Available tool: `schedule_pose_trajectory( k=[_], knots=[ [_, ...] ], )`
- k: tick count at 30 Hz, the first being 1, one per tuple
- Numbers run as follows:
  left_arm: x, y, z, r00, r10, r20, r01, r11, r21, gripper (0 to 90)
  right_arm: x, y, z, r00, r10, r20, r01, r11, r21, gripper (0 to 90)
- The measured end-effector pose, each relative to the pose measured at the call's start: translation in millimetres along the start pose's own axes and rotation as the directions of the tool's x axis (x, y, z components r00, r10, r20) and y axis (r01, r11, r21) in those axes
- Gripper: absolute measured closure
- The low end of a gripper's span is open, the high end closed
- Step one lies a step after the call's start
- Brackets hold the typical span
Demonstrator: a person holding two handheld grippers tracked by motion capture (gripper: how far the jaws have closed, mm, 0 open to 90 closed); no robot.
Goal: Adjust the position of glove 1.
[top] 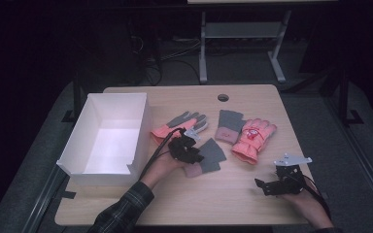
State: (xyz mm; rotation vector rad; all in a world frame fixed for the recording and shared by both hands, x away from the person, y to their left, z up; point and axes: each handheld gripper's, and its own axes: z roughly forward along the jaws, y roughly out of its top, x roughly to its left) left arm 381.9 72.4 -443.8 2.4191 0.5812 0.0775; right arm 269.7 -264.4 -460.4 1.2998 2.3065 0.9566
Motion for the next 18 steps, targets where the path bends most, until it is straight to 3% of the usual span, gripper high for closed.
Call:
schedule_pose_trajectory(
  k=[5,6,9,18],
  knots=[
    [-1.0,-2.0,7.3,0.9999,-0.004,-0.014,0.004,0.9999,0.013,60.8,0.3,0.1,0.6,1.0000,-0.002,0.001,0.002,1.000,0.003,1.6],
    [-0.3,-2.8,6.9,0.9995,0.018,-0.024,-0.018,0.9995,0.025,66.7,0.5,0.1,0.6,1.0000,-0.001,0.002,0.001,1.000,0.002,1.6],
    [-0.7,-3.2,6.3,1.0000,0.003,0.003,-0.003,0.9993,0.037,83.3,0.5,0.2,0.6,1.0000,-0.002,0.002,0.002,1.000,0.003,1.6],
    [-17.1,-2.1,3.7,0.9989,-0.038,0.029,0.037,0.9990,0.024,86.6,-0.4,0.0,-0.2,1.0000,0.004,0.004,-0.004,1.000,0.000,1.6]
  ],
)
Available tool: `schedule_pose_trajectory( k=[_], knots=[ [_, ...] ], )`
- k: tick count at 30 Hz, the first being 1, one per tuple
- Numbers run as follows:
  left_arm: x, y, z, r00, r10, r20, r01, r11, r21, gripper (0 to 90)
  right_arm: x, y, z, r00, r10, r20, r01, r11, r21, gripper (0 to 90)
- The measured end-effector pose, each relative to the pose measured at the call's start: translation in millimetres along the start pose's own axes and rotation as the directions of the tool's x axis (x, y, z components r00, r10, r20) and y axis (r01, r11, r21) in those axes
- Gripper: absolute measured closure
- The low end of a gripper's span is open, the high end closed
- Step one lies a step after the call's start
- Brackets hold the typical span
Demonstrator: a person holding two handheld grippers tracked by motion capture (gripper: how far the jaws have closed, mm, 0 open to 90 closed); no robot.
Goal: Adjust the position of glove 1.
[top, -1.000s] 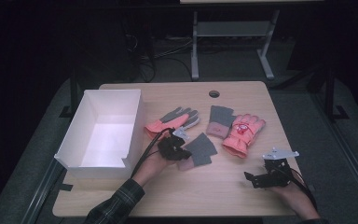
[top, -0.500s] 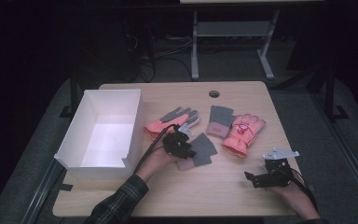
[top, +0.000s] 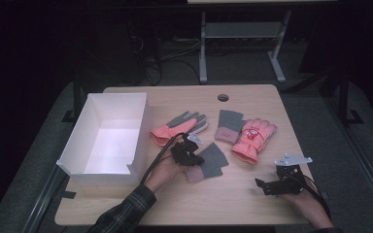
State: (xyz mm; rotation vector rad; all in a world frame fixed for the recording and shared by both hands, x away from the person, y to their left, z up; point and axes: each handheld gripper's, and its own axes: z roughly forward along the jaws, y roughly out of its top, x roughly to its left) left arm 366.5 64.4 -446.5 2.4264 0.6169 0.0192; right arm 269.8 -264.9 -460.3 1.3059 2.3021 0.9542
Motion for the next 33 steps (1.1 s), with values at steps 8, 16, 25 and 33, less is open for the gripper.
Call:
schedule_pose_trajectory(
  k=[8,16,25,33],
  knots=[
    [-29.8,2.6,3.4,0.9983,0.012,0.057,-0.012,0.9999,-0.007,86.9,-0.5,-0.1,-1.0,1.0000,-0.002,0.001,0.002,1.000,-0.003,1.6],
    [-37.5,1.5,3.3,0.9946,-0.005,0.103,0.008,0.9994,-0.033,81.8,-0.3,0.1,-0.8,1.0000,-0.001,0.000,0.001,1.000,-0.001,1.6],
    [-12.1,-22.8,-18.5,0.9989,-0.046,0.008,0.046,0.9990,0.000,89.4,-1.2,-0.6,-2.0,1.0000,0.000,0.001,0.000,1.000,-0.004,1.7],
    [-32.5,-40.8,-20.8,0.9979,-0.024,0.060,0.023,0.9996,0.014,89.4,-2.1,-1.5,-1.7,1.0000,0.004,0.007,-0.004,1.000,0.002,1.6]
  ],
)
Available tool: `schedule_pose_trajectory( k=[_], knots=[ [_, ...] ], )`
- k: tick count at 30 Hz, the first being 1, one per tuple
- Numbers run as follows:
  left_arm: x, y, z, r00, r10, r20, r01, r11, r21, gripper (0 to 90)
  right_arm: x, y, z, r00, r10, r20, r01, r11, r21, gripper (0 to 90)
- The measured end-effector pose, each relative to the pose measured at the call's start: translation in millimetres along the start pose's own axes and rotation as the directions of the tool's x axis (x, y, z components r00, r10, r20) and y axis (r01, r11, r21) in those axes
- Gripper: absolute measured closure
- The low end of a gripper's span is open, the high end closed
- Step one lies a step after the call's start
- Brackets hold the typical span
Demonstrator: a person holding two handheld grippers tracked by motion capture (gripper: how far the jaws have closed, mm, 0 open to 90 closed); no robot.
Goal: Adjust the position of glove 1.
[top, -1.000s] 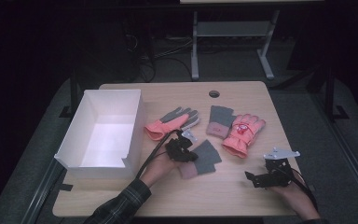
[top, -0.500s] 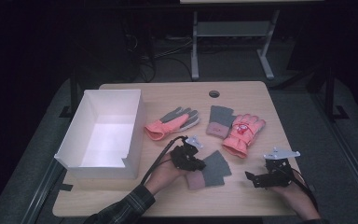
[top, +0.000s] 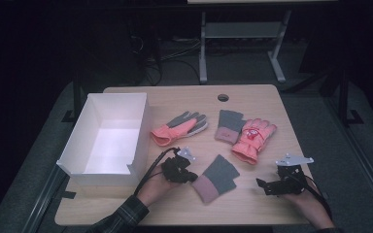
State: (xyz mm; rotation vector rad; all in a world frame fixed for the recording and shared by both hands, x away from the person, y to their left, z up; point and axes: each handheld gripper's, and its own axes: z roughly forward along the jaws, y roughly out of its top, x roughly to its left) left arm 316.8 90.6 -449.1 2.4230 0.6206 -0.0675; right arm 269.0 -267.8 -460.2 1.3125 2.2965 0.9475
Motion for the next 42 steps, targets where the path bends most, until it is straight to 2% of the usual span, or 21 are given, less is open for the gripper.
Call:
schedule_pose_trajectory(
  k=[2,3,6,10,13,14,15,16,17,20,22,24,26,28,31,36,42],
  knots=[
    [-1.5,-0.4,-0.6,0.9998,0.021,-0.003,-0.021,0.9997,0.013,89.4,0.2,0.0,-0.2,1.0000,-0.001,0.002,0.001,1.000,0.000,1.6],
    [-1.6,-0.1,-0.4,1.0000,0.001,0.001,-0.001,1.0000,-0.002,89.4,0.2,0.0,-0.2,1.0000,0.000,0.002,0.000,1.000,0.001,1.6],
    [1.7,1.4,-1.4,0.9999,-0.010,-0.009,0.010,0.9999,-0.010,89.3,0.4,-0.1,0.2,1.0000,-0.001,0.001,0.001,1.000,0.000,1.6],
    [6.6,4.3,-4.2,0.9995,-0.014,-0.029,0.014,0.9999,-0.010,88.0,0.6,-0.2,0.3,1.0000,-0.002,-0.002,0.002,1.000,0.000,1.7],
    [10.4,8.4,-5.3,0.9990,-0.022,-0.039,0.021,0.9995,-0.022,82.3,0.6,-0.3,0.3,1.0000,-0.003,-0.001,0.003,1.000,0.000,1.7],
    [12.1,9.9,-6.4,0.9991,-0.010,-0.042,0.010,0.9999,-0.013,81.0,0.6,-0.4,0.3,1.0000,-0.001,0.000,0.001,1.000,0.001,1.7],
    [13.4,13.3,-6.3,0.9987,-0.026,-0.044,0.025,0.9993,-0.029,80.1,0.7,-0.4,0.3,1.0000,-0.001,0.000,0.001,1.000,0.001,1.7],
    [14.8,15.9,-6.5,0.9989,-0.022,-0.042,0.020,0.9994,-0.027,79.9,0.7,-0.3,0.1,1.0000,-0.002,0.002,0.002,1.000,0.002,1.7],
    [16.1,18.0,-6.6,0.9990,-0.012,-0.043,0.011,0.9996,-0.024,82.1,1.0,-0.2,0.2,1.0000,-0.001,0.002,0.001,1.000,0.000,1.7],
    [19.2,26.6,-4.3,0.9989,-0.033,-0.032,0.031,0.9982,-0.052,89.4,1.1,-0.2,0.3,1.0000,-0.007,0.003,0.007,1.000,0.002,1.7],
    [21.4,31.9,-2.4,0.9993,-0.020,-0.033,0.019,0.9989,-0.044,89.5,1.0,-0.2,0.4,1.0000,-0.004,0.003,0.004,1.000,0.003,1.7],
    [23.1,36.5,0.2,0.9993,-0.025,-0.029,0.024,0.9983,-0.052,89.6,1.1,-0.4,0.4,1.0000,-0.004,0.003,0.004,1.000,0.000,1.6],
    [25.2,42.2,2.4,0.9994,-0.008,-0.035,0.006,0.9990,-0.045,89.5,0.8,-0.4,0.3,1.0000,-0.003,0.003,0.003,1.000,0.002,1.7],
    [27.6,48.3,5.5,0.9999,-0.006,-0.012,0.005,0.9987,-0.052,89.5,1.0,-0.6,0.8,1.0000,-0.007,0.006,0.007,1.000,0.003,1.7],
    [32.4,58.5,9.3,1.0000,0.003,-0.006,-0.004,0.9985,-0.055,89.5,1.7,-0.8,1.1,1.0000,-0.005,0.001,0.005,1.000,0.002,1.7],
    [39.2,78.6,16.1,1.0000,0.008,0.004,-0.007,0.9968,-0.079,89.6,1.7,-0.6,0.9,1.0000,-0.010,0.000,0.010,1.000,-0.001,1.7],
    [51.3,106.5,28.2,0.9999,0.015,-0.007,-0.015,0.9955,-0.093,89.6,2.7,-0.2,1.3,1.0000,-0.009,-0.002,0.009,1.000,-0.001,1.7]
  ],
)
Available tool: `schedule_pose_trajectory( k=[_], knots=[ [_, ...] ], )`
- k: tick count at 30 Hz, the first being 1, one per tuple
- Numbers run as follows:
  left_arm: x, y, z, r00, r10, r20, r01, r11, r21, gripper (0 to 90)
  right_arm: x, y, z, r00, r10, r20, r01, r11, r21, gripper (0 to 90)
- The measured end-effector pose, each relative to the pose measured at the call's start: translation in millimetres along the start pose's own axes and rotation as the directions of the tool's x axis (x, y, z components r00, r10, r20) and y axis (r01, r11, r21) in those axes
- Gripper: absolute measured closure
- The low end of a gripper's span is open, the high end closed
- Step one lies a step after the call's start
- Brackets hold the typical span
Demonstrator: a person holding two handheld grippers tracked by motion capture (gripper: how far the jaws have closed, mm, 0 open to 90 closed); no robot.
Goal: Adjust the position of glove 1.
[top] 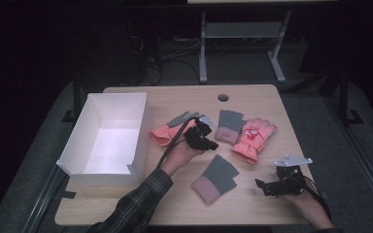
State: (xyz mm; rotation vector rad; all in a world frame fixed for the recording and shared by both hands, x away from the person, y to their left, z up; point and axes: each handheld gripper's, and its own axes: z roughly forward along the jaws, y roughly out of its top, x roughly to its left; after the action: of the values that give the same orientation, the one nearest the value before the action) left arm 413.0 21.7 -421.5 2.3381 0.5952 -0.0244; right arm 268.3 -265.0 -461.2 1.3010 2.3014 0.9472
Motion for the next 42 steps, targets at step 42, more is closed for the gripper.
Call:
schedule_pose_trajectory(
  k=[42],
  knots=[
    [47.1,25.5,46.5,0.9954,-0.082,-0.049,0.084,0.9954,0.046,89.7,-1.7,-0.5,1.3,1.0000,0.008,-0.002,-0.008,1.000,0.001,1.7]
  ],
)
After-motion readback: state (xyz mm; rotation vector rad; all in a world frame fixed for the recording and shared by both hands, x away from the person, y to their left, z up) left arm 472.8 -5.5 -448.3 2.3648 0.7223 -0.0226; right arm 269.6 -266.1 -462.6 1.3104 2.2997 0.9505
